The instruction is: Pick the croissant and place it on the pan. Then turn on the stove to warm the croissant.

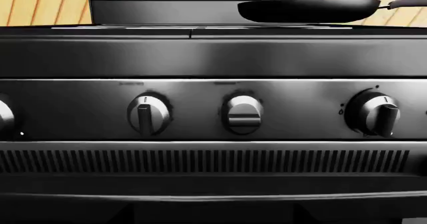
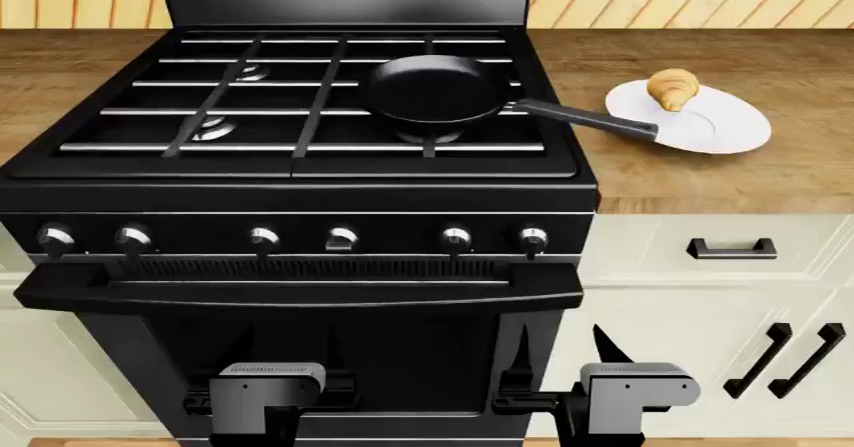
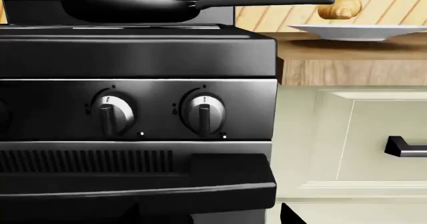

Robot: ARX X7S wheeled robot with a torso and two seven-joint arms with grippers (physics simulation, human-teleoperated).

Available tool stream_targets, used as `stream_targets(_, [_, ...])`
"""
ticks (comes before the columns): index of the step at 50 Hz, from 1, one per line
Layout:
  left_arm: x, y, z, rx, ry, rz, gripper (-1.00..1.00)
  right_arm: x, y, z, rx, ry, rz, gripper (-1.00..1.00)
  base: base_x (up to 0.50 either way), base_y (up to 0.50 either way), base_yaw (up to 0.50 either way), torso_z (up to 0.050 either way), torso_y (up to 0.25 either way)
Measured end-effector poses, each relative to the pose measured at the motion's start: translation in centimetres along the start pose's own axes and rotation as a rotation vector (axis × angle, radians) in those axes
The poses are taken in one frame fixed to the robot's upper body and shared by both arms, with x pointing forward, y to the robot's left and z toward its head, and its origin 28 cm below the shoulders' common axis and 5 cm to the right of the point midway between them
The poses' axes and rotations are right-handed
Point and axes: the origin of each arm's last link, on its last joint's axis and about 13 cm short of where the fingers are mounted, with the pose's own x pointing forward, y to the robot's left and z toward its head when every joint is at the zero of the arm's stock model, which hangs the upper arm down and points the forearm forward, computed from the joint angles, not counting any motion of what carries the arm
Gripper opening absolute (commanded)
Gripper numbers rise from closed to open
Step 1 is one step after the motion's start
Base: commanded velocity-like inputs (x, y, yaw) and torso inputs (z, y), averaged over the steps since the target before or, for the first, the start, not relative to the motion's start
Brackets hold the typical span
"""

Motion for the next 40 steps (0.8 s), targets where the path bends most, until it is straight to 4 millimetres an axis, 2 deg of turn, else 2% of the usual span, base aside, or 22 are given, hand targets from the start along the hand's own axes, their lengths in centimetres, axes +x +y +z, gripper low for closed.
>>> stream_targets(14, [-0.1, 0.0, 0.2, -0.006, -0.002, 0.004, 1.00, 0.0, -0.1, 0.2, 0.004, 0.019, -0.010, 1.00, 0.00, 0.00, 0.00, 0.000, 0.000])
stream_targets(19, [-0.1, 0.0, 1.1, -0.009, -0.010, 0.008, 1.00, 0.0, -0.2, 1.1, -0.005, 0.020, -0.017, 1.00, 0.00, 0.00, 0.00, 0.000, 0.000])
stream_targets(24, [0.1, 0.0, 3.5, 0.007, -0.036, 0.028, 1.00, 0.3, -0.2, 4.0, -0.001, -0.012, -0.023, 1.00, 0.00, 0.00, 0.00, 0.000, 0.000])
stream_targets(34, [0.7, 0.2, 11.4, -0.011, -0.125, 0.063, 1.00, 0.9, -0.4, 12.0, -0.005, -0.138, 0.002, 1.00, 0.00, 0.00, 0.00, 0.000, 0.000])
stream_targets(40, [0.3, 0.3, 15.1, -0.011, -0.182, 0.063, 1.00, 0.6, -0.6, 15.4, -0.022, -0.204, 0.019, 1.00, 0.00, 0.00, 0.00, 0.000, 0.000])
